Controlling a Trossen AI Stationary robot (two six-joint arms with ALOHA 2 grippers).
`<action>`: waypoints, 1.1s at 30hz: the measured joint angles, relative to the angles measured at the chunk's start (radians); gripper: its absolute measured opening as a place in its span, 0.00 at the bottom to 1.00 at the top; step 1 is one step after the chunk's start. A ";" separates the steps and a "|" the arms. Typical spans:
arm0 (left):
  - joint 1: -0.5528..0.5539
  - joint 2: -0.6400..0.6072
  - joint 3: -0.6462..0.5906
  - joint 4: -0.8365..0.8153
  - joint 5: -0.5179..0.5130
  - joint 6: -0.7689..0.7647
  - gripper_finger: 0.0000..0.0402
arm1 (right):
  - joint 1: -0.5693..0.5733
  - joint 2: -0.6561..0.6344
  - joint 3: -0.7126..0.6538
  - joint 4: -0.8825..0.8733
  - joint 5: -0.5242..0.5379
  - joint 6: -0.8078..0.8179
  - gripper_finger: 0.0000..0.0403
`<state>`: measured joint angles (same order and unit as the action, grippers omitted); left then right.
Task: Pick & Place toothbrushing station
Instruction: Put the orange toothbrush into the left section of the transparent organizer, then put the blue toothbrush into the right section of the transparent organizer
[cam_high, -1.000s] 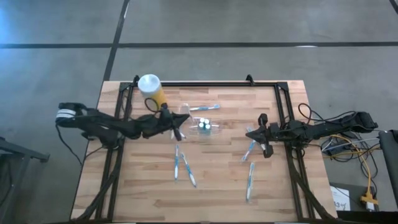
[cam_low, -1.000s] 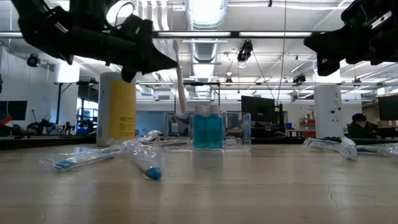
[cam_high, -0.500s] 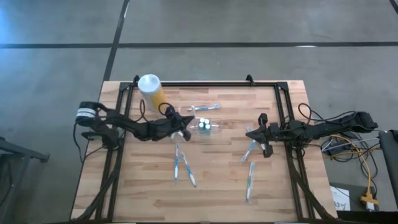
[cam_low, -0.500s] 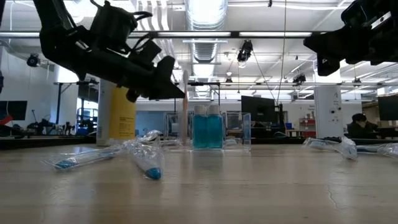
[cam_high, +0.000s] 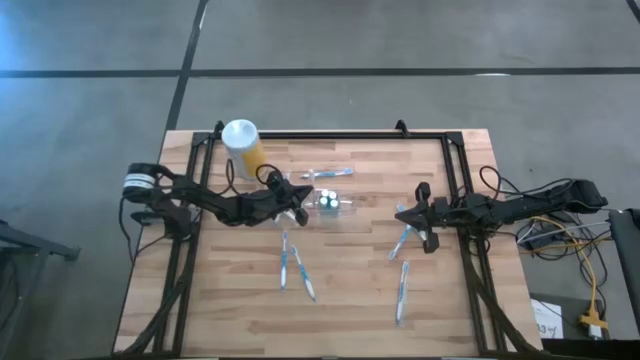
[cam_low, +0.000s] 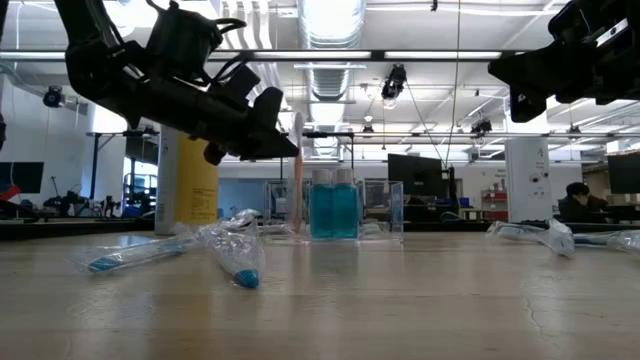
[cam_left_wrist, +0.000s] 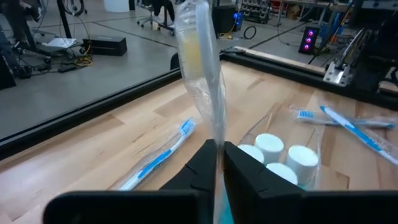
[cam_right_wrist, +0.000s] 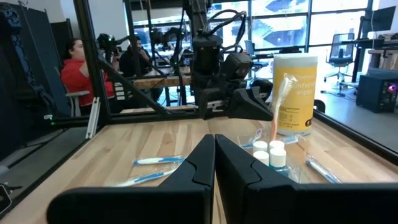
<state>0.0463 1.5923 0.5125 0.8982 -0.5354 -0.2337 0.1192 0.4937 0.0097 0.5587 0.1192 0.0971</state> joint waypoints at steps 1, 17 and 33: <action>0.000 -0.003 0.000 0.001 0.000 0.000 0.09 | 0.000 0.000 0.000 0.000 0.000 0.000 0.02; -0.003 -0.140 0.003 -0.144 0.072 0.020 0.38 | 0.000 0.000 0.000 -0.001 -0.001 0.003 0.02; -0.037 -0.861 0.026 -0.915 0.467 0.134 0.25 | 0.000 0.000 0.000 -0.008 -0.002 0.008 0.02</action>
<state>0.0097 0.7308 0.5381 -0.0170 -0.0681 -0.1001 0.1193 0.4936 0.0097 0.5503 0.1169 0.1047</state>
